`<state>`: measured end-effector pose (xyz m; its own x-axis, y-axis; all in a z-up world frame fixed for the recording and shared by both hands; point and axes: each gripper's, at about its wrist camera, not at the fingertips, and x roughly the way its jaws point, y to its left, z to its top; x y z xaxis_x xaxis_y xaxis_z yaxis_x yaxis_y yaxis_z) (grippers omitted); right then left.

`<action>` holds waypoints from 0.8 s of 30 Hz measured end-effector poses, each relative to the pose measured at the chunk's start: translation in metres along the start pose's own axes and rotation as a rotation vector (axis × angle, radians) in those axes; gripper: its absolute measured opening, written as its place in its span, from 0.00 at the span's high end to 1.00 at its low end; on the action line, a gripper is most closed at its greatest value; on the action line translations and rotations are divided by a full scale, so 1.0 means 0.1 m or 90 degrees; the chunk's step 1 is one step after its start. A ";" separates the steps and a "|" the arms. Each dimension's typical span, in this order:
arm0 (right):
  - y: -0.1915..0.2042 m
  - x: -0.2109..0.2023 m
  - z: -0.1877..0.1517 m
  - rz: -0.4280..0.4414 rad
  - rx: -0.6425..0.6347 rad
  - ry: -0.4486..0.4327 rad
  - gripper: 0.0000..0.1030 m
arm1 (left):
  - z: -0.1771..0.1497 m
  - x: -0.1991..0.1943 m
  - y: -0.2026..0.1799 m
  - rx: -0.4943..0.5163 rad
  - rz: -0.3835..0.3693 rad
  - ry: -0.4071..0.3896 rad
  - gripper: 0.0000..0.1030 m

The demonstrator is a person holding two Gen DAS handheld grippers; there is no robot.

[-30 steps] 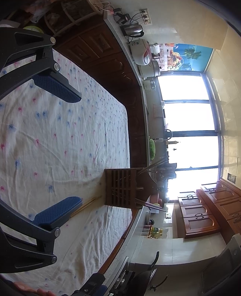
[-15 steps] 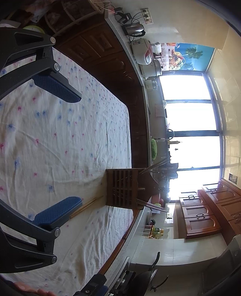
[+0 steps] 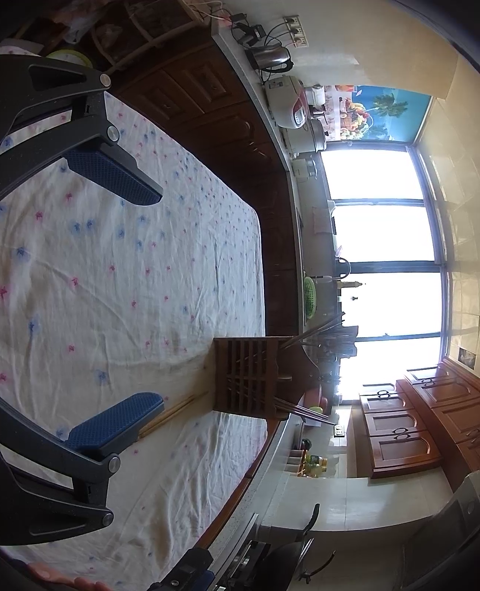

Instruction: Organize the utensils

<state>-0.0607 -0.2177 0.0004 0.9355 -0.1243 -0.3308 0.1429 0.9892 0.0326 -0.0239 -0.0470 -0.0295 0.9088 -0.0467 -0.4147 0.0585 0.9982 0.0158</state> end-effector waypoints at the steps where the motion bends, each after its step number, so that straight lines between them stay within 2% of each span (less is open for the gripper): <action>1: 0.01 0.00 0.00 0.000 0.000 0.000 0.00 | 0.00 0.00 0.00 0.000 0.000 0.000 0.01; 24: 0.01 0.04 -0.02 -0.003 0.006 0.009 0.00 | 0.03 0.02 -0.04 -0.005 -0.006 0.013 0.01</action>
<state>-0.0578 -0.2175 -0.0024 0.9301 -0.1281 -0.3443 0.1509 0.9877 0.0400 -0.0209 -0.0516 -0.0278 0.8998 -0.0562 -0.4328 0.0643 0.9979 0.0042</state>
